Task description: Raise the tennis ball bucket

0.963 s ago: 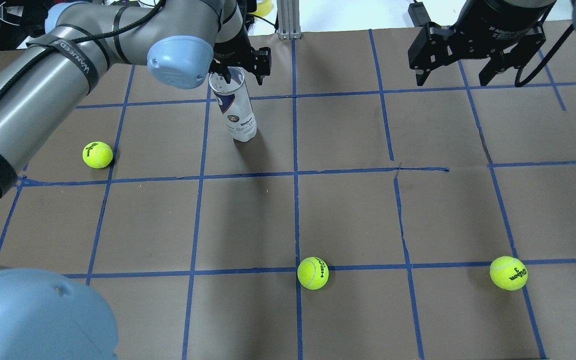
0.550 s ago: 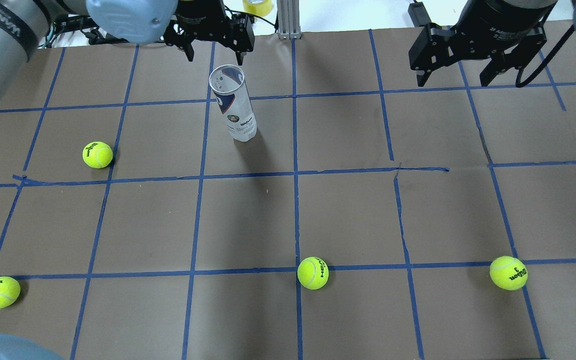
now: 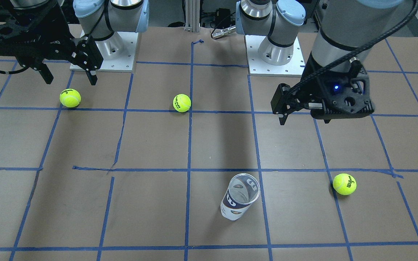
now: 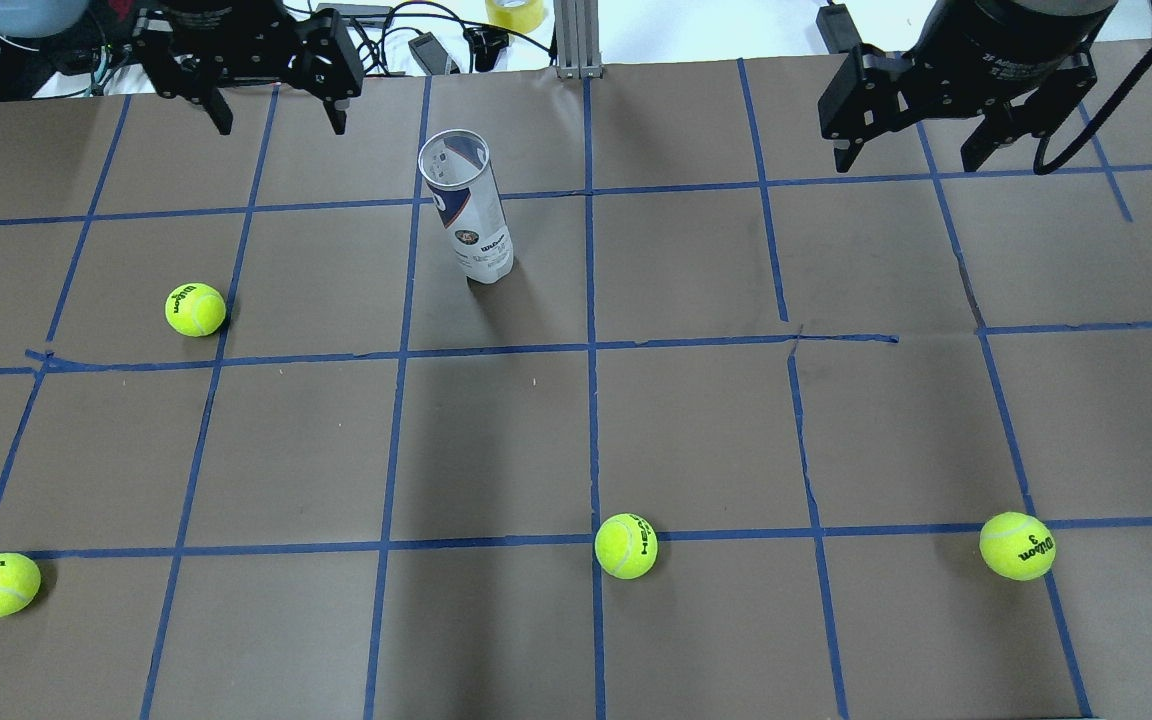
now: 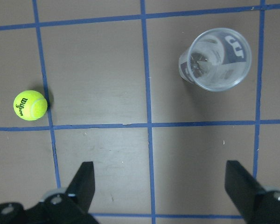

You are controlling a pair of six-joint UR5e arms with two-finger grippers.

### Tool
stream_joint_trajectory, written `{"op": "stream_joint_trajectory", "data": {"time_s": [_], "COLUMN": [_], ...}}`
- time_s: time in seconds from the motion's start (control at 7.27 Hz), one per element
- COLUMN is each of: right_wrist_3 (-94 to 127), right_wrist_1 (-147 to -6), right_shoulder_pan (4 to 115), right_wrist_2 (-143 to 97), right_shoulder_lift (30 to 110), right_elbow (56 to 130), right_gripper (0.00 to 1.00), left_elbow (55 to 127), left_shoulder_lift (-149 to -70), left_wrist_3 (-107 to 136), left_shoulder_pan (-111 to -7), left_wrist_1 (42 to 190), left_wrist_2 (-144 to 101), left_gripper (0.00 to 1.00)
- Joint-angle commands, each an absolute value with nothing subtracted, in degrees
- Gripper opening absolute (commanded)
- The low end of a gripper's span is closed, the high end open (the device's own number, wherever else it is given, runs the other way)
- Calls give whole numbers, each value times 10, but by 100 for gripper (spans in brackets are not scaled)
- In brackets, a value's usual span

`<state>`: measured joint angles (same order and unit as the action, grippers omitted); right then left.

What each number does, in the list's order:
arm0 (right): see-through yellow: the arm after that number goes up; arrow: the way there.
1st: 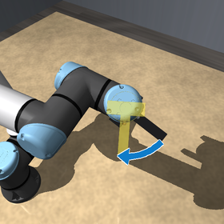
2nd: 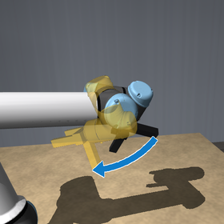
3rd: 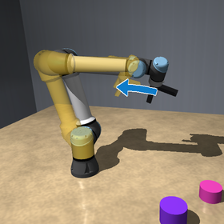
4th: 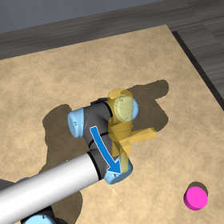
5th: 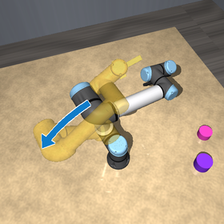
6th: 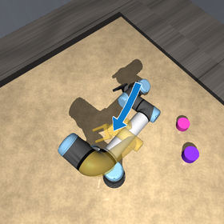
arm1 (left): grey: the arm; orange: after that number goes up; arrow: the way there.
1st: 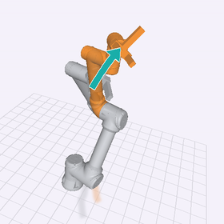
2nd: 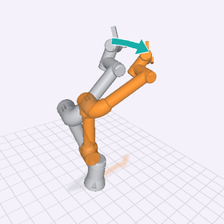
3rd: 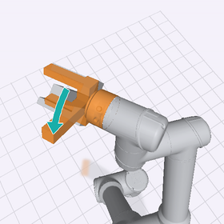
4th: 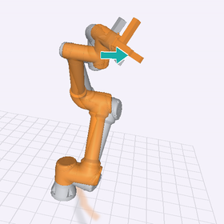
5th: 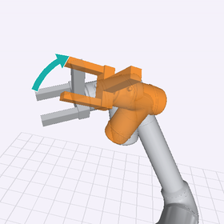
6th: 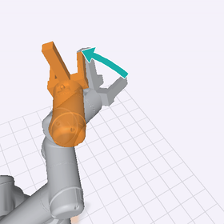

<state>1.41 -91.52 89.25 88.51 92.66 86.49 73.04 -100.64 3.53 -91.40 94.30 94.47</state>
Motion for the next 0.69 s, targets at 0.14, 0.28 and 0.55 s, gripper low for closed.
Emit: {"op": "stream_joint_trajectory", "data": {"time_s": [0.14,0.28,0.55], "right_wrist_3": [14,14,14], "right_wrist_1": [-915,-915,-915], "right_shoulder_pan": [892,893,892], "right_wrist_2": [885,885,886], "right_shoulder_lift": [927,927,927], "right_elbow": [865,865,865], "right_gripper": [100,100,100], "left_elbow": [816,831,844], "left_shoulder_lift": [-951,-934,-920], "left_wrist_3": [45,43,26], "left_shoulder_pan": [-900,-900,-895], "left_wrist_1": [930,930,928], "left_wrist_2": [940,938,939], "left_gripper": [100,100,100]}}
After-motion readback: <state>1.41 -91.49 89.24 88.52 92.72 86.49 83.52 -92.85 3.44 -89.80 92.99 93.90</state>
